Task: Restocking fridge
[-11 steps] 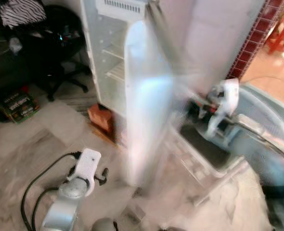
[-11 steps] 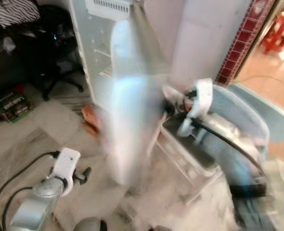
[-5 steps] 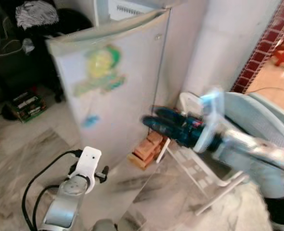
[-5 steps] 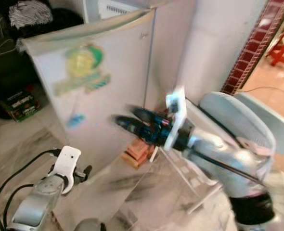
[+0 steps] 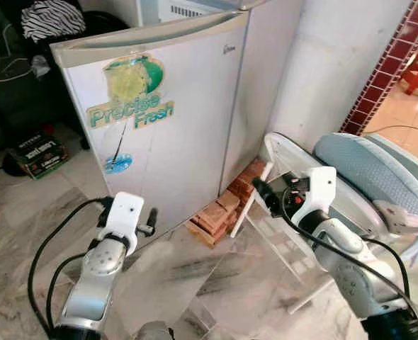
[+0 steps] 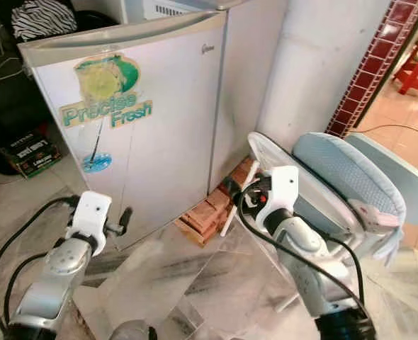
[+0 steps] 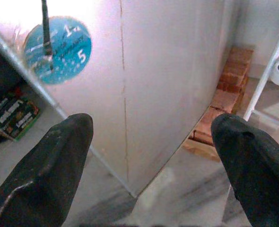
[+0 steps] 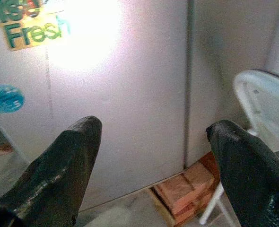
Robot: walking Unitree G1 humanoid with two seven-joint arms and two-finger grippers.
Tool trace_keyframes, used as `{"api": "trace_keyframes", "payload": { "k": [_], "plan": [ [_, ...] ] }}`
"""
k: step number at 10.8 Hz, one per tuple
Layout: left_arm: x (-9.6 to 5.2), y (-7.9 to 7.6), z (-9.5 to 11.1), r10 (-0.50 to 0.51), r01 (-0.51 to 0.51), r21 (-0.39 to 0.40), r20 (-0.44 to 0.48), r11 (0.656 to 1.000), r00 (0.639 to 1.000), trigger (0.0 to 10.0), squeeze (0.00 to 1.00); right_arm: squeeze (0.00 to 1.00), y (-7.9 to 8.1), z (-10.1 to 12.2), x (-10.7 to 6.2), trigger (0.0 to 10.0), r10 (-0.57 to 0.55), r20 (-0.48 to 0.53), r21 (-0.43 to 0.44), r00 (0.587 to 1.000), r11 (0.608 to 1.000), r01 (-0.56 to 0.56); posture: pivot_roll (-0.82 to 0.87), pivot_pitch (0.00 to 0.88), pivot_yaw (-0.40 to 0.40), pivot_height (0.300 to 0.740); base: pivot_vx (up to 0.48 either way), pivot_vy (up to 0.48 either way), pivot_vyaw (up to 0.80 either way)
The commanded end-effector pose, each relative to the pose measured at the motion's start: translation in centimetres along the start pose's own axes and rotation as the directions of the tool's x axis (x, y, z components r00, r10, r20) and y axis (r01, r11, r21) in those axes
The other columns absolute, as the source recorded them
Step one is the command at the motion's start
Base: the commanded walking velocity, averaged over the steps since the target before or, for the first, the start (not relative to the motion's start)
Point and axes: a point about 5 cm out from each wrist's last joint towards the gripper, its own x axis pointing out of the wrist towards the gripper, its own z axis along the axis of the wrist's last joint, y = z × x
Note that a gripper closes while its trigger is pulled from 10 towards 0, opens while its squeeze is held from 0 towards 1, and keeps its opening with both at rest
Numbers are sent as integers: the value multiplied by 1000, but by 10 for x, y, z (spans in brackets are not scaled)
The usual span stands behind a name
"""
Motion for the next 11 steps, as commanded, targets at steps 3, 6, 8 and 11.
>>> {"api": "trace_keyframes", "payload": {
  "k": [3, 6, 8, 11],
  "plan": [
    [7, 18, -12, 71, -72, -40, -46, 997, 996, 10000, 0, 0, -6, 4, 1, 10000, -60, 89, 0, 994, 998, 60, 46, 0, -5, 740, 0, 160, 0],
    [9, 36, -20, 155, -159, -54, -65, 986, 986, 10000, 0, 0, -1, 13, 13, 10000, -93, 156, -25, 983, 995, 98, 46, 0, -4, 740, 0, 480, 0],
    [6, 31, -30, 169, -182, -111, -120, 977, 978, 10000, 0, 0, 21, 25, 42, 10000, -44, 180, -11, 983, 999, 46, 60, 0, -6, 740, 0, 480, 0],
    [-2, 25, -36, 169, -186, -136, -129, 973, 977, 10000, 0, 0, 64, 43, 77, 10000, 104, 188, -14, 977, 995, -103, 83, 0, -20, 740, 0, 471, 0]
  ]
}}
